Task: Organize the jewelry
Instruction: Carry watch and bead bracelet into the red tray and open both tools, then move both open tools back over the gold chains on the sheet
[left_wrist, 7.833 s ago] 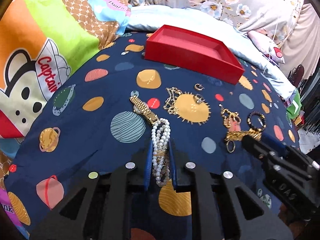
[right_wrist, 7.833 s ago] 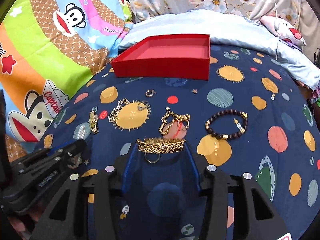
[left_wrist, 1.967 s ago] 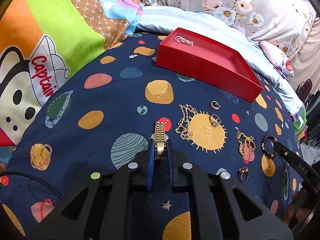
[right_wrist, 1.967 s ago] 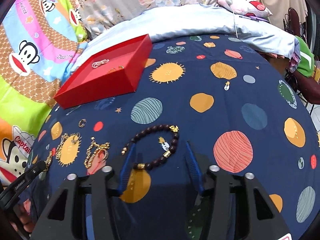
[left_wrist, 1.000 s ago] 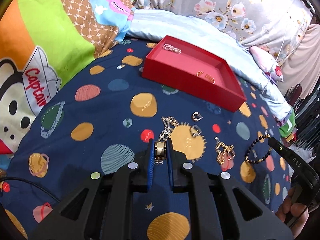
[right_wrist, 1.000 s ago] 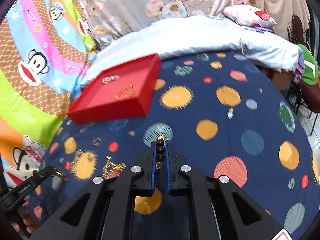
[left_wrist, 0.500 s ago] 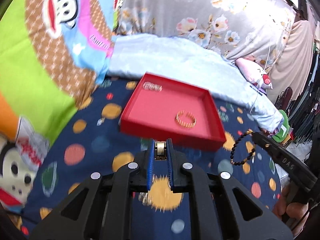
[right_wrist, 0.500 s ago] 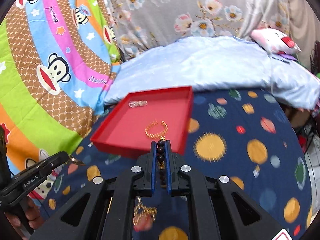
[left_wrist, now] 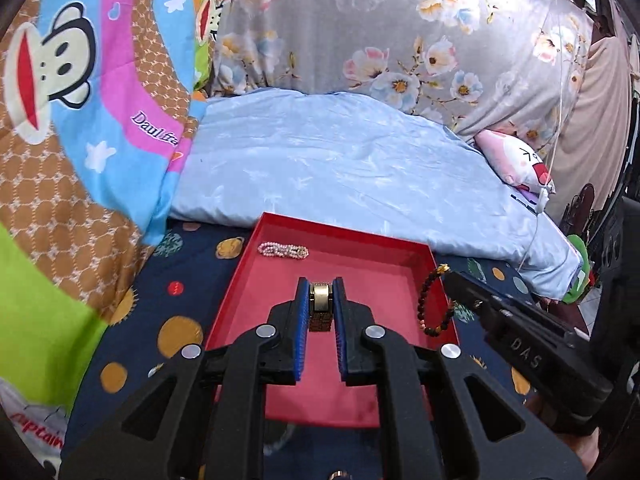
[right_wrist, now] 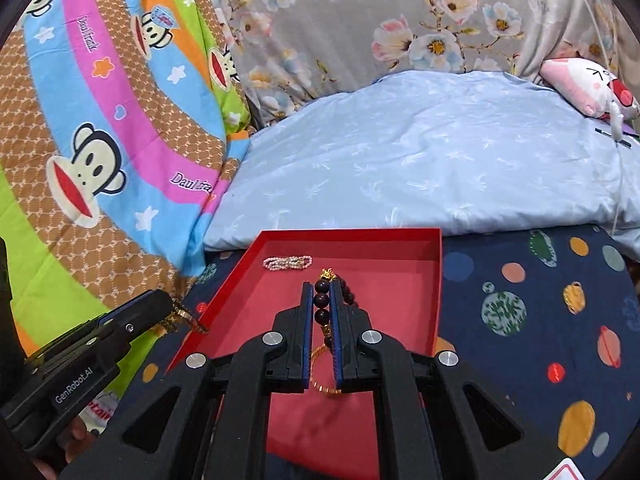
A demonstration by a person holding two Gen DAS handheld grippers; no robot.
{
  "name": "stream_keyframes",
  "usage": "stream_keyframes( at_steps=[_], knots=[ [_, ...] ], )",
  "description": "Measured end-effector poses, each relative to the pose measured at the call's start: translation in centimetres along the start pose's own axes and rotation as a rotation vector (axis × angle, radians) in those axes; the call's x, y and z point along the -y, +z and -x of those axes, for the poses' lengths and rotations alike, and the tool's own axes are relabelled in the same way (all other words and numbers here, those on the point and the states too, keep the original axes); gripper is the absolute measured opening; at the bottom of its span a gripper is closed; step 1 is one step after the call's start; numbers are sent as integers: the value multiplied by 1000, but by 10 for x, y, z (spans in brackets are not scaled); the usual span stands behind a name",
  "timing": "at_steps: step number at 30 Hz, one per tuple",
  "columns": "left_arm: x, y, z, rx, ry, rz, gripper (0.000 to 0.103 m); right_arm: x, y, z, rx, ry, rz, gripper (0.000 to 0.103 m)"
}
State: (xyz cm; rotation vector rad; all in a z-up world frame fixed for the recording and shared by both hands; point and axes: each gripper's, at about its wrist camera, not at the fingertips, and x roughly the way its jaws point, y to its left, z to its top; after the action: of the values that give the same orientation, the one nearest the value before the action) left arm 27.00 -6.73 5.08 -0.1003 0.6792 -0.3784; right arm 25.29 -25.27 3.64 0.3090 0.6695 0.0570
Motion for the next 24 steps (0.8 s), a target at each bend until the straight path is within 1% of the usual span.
stream_keyframes(
  at_steps=[4,6,10,11,13,14,15,16,17,18,24],
  knots=[
    [-3,8,-32,-39,16,-6,11,3,6,-34,-46,-12,4,7],
    [-3,8,-45,-48,45,-18,11,6,8,-48,-71,-16,1,8],
    [-11,7,-66,-74,69,-11,11,9,8,-67,-100,-76,33,8],
    [-14,6,-71,-85,70,1,11,11,7,-70,-107,-91,34,11],
    [-20,4,-79,-100,80,16,11,15,7,-69,-108,-92,20,13],
    [-22,3,-80,-98,85,20,15,17,7,-65,-95,-102,16,21],
    [-24,3,-80,-96,92,21,19,18,8,-61,-78,-116,15,25],
    [-25,3,-78,-90,95,20,27,19,8,-57,-64,-123,15,32],
    [-26,2,-73,-79,99,19,35,20,7,-50,-48,-132,17,34],
    [-26,1,-68,-65,105,15,37,20,6,-46,-41,-135,17,34],
    [-24,-9,-30,-22,133,-25,38,25,-6,-6,6,-112,-11,34]
  ],
)
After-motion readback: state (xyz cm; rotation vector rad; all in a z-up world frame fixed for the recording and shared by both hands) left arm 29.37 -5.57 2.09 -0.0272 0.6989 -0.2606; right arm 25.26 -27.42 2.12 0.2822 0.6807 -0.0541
